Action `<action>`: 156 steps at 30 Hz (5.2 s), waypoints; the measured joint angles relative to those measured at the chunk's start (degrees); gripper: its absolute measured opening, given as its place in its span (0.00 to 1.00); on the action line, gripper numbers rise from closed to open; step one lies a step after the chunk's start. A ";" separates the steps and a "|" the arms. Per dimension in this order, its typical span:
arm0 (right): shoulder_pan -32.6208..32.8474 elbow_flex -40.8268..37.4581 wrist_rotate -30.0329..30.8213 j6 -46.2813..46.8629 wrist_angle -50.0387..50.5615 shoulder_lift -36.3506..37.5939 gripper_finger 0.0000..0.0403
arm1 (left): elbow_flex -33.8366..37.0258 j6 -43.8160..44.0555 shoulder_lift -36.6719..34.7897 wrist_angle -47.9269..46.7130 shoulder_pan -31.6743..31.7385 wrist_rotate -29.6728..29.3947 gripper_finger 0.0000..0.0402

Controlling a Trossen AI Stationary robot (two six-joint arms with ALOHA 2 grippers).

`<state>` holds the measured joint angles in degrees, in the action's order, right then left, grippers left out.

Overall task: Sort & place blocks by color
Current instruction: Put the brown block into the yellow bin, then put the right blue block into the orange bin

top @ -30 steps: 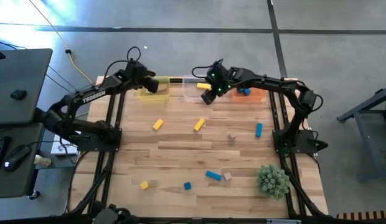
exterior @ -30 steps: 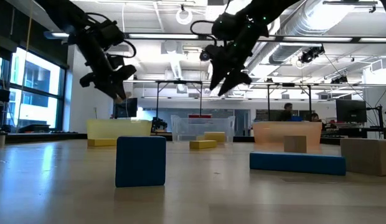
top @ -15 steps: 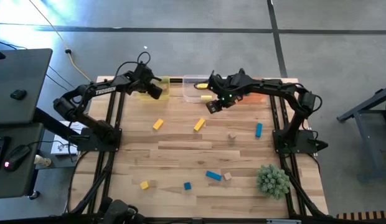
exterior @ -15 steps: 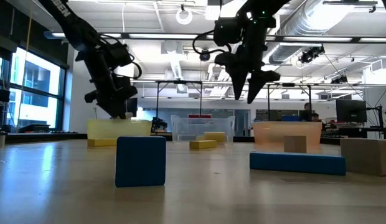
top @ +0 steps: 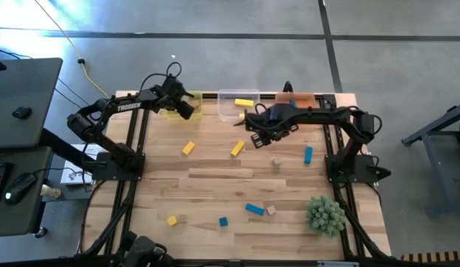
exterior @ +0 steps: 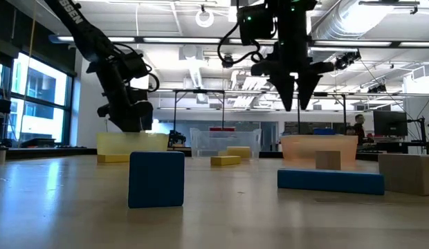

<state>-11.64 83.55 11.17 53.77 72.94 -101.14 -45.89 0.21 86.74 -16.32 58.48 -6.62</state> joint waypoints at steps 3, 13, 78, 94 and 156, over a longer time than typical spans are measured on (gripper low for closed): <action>1.78 -0.01 0.78 0.39 2.25 0.00 0.45 | 0.00 -0.88 0.00 0.00 0.00 0.01 0.41; 5.71 -0.02 4.13 3.40 11.39 -0.02 0.45 | -0.02 -0.91 -0.02 -0.04 0.00 0.01 0.47; 0.46 -52.70 0.47 37.39 -19.32 30.02 0.45 | -15.86 -2.37 -5.38 -0.29 -0.31 0.34 0.47; -3.77 -52.09 -4.34 32.69 -24.78 23.23 0.27 | -18.45 -6.59 -5.38 -0.09 -0.38 -0.08 0.47; -45.86 -23.74 -2.60 -51.24 -31.65 4.77 0.18 | -18.45 19.20 -5.33 -16.97 -18.73 0.47 0.47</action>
<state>-57.49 59.81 8.57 2.52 41.30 -96.37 -64.34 19.42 81.41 -33.29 39.75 -6.15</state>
